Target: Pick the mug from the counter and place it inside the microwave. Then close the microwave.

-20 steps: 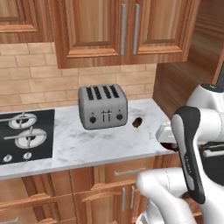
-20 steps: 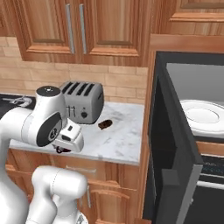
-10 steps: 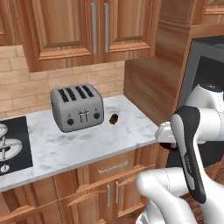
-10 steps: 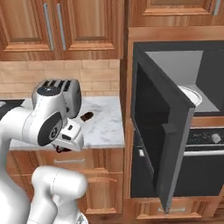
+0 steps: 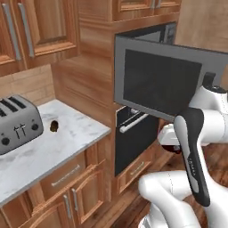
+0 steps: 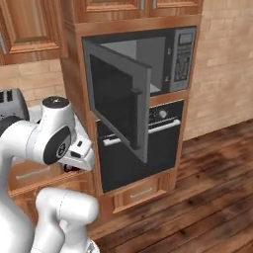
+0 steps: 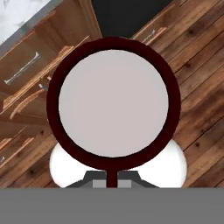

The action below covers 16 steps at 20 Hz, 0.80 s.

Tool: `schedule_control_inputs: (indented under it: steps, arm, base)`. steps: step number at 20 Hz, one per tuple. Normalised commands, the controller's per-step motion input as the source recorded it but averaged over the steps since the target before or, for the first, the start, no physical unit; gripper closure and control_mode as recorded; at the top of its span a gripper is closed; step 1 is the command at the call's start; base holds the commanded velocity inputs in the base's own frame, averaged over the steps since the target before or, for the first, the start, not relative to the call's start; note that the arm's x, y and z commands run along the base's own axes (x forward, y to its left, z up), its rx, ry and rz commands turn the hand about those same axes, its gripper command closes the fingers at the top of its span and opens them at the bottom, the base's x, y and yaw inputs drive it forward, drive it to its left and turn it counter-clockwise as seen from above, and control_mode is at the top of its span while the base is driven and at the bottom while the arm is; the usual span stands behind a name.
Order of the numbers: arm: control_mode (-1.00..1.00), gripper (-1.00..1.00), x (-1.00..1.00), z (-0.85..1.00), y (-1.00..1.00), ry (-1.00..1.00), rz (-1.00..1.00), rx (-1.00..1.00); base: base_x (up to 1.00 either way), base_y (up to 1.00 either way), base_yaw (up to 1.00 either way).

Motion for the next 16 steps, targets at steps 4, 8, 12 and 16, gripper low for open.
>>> schedule_control_inputs:
  steps: [4, 8, 12, 16]
  arm:
    - [1.00, 1.00, 0.00, 0.00, 0.00, 0.00, 0.00, 0.00]
    - [1.00, 1.00, 0.00, 0.00, 0.00, 0.00, 0.00, 0.00]
    - [1.00, 1.00, 0.00, 0.00, 0.00, 0.00, 0.00, 0.00]
    - [1.00, 1.00, 0.00, 0.00, 0.00, 0.00, 0.00, 0.00]
  base:
    - [-0.91, 0.00, -0.56]
    - [-0.46, -0.05, -0.52]
    - [0.00, -0.46, -0.55]
    - [0.14, -0.69, -0.56]
